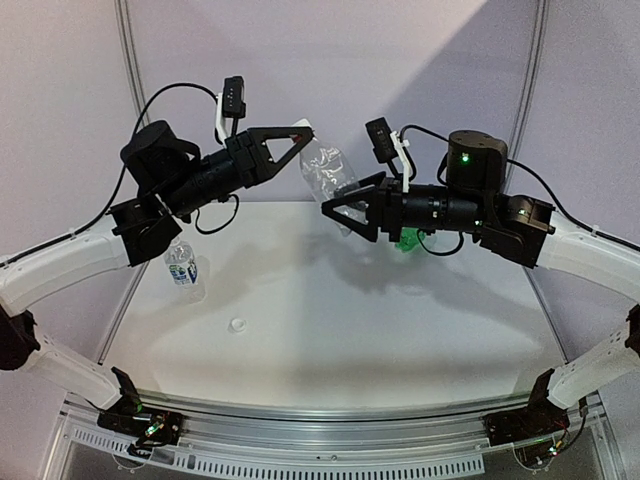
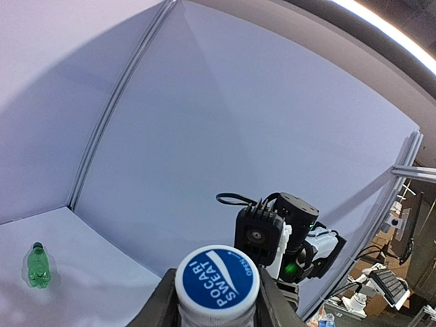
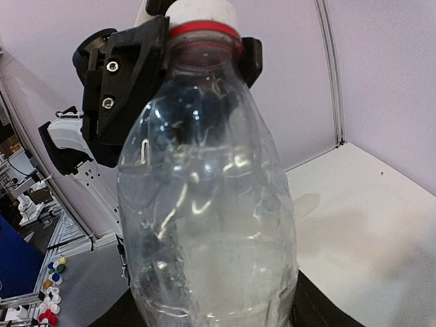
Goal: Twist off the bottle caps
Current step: Pass from the left arm to the right, then unscrew the bottle cap from the plastic bottle.
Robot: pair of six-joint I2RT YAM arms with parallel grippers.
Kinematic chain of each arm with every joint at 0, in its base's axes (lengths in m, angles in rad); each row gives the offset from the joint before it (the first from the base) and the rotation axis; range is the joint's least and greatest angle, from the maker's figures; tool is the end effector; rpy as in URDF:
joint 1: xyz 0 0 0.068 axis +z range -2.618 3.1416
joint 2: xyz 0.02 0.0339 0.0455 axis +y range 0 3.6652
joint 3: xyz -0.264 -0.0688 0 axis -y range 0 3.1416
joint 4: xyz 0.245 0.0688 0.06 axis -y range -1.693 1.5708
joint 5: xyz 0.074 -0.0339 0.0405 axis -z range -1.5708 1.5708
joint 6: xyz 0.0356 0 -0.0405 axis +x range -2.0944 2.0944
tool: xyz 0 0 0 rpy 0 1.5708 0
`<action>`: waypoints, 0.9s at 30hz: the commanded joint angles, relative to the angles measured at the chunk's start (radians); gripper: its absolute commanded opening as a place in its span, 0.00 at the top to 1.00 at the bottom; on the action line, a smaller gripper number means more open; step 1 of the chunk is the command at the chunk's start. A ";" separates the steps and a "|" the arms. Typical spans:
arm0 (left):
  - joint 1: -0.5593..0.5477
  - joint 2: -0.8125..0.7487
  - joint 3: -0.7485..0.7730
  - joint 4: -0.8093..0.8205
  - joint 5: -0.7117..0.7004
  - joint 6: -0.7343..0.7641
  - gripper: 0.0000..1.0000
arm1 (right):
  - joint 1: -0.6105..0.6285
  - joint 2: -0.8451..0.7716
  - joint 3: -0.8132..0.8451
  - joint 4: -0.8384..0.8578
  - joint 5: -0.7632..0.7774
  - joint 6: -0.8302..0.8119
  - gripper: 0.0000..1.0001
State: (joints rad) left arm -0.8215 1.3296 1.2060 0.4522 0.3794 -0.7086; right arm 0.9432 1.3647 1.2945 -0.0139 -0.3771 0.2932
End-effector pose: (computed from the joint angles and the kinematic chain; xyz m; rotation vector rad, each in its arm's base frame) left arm 0.2007 -0.2351 0.4337 0.4482 1.3589 -1.5290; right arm 0.1781 0.2678 0.4056 -0.8636 1.5859 1.2242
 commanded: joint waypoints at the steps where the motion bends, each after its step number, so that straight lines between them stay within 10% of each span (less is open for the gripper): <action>1: 0.007 -0.035 -0.025 0.004 -0.009 0.013 0.93 | 0.001 0.007 0.004 0.042 0.000 0.012 0.58; 11: 0.007 -0.103 -0.040 -0.080 -0.060 0.079 0.05 | 0.002 -0.008 -0.007 0.028 0.023 0.009 0.67; 23: 0.007 -0.275 -0.081 -0.441 -0.227 0.279 0.01 | 0.002 -0.080 -0.086 0.015 0.111 0.005 0.76; 27: 0.017 -0.305 -0.080 -0.529 -0.230 0.299 0.01 | 0.002 -0.103 -0.099 -0.021 0.170 0.032 0.93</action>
State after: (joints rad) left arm -0.8196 1.0473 1.1419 0.0750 0.1913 -0.4740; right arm 0.9478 1.3064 1.2118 -0.0021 -0.2848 0.2993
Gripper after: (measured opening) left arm 0.993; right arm 0.609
